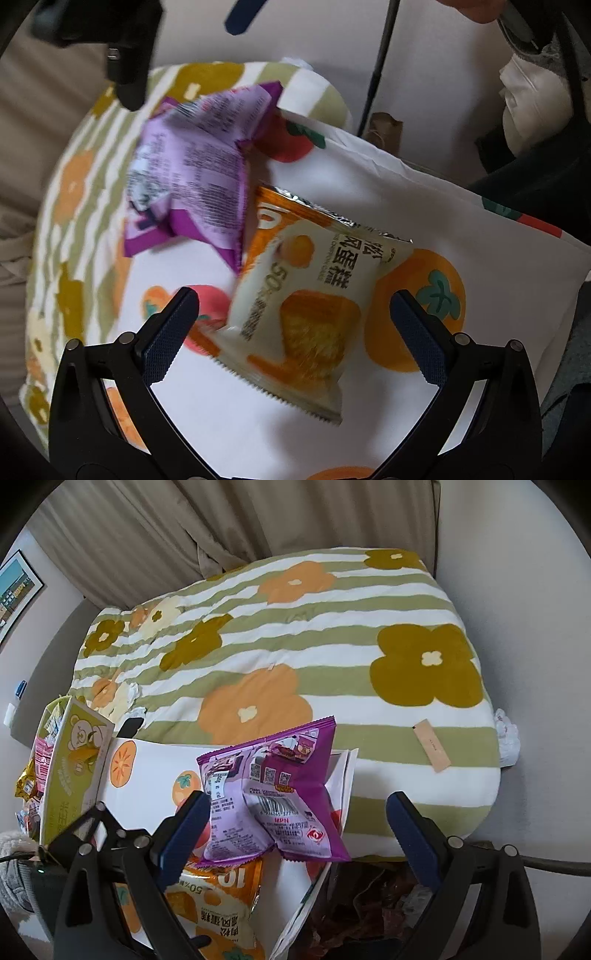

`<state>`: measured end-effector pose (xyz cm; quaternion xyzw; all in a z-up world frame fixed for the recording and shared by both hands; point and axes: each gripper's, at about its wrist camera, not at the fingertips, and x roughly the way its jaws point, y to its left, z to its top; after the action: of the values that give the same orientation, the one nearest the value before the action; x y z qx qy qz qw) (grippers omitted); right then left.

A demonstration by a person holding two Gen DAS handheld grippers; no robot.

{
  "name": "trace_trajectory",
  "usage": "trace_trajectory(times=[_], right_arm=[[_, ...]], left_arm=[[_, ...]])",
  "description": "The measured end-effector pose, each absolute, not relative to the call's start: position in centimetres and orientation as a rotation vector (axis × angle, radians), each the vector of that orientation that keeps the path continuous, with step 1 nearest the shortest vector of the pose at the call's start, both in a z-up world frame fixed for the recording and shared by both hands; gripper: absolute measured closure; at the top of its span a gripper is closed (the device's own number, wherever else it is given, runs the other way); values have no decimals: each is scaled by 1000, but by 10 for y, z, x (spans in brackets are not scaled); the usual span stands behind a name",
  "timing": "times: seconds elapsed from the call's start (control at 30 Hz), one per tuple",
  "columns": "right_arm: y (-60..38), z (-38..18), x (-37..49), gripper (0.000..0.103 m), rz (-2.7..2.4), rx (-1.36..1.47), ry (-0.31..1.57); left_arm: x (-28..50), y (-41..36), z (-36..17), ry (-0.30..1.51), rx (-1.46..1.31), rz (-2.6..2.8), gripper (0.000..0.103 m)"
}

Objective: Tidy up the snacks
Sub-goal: 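Grasp the orange-white chiffon cake bag with the left tool while the right tool grasps the purple bag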

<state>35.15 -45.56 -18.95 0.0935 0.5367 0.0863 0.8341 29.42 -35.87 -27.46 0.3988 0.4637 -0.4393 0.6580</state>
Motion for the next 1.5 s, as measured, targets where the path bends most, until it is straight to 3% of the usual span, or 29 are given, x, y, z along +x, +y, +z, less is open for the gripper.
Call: trace_trajectory(times=[0.03,0.1,0.13,0.53,0.97,1.27,1.5], right_arm=[[-456,-192,354,8,187,200,1140],[-455,-195,356,8,195,205,1146],[-455,-197,358,8,197,209,1148],[-432,-211,365,8,229,201,1175],[-410,-235,381,8,132,216,1232],[-397,-249,380,8,136,139,1255],[-391,-246,371,32,157,84,1219]], left_arm=[[295,-360,-279,1068,896,-1001,3],[296,-362,-284,1088,892,-1001,20],[297,-362,-288,1101,892,-995,35],[308,-303,-292,1213,764,-871,38],[350,-223,-304,1391,361,-456,35],[354,-218,-304,1370,263,-356,35],[358,-211,-298,1342,201,-316,41]])
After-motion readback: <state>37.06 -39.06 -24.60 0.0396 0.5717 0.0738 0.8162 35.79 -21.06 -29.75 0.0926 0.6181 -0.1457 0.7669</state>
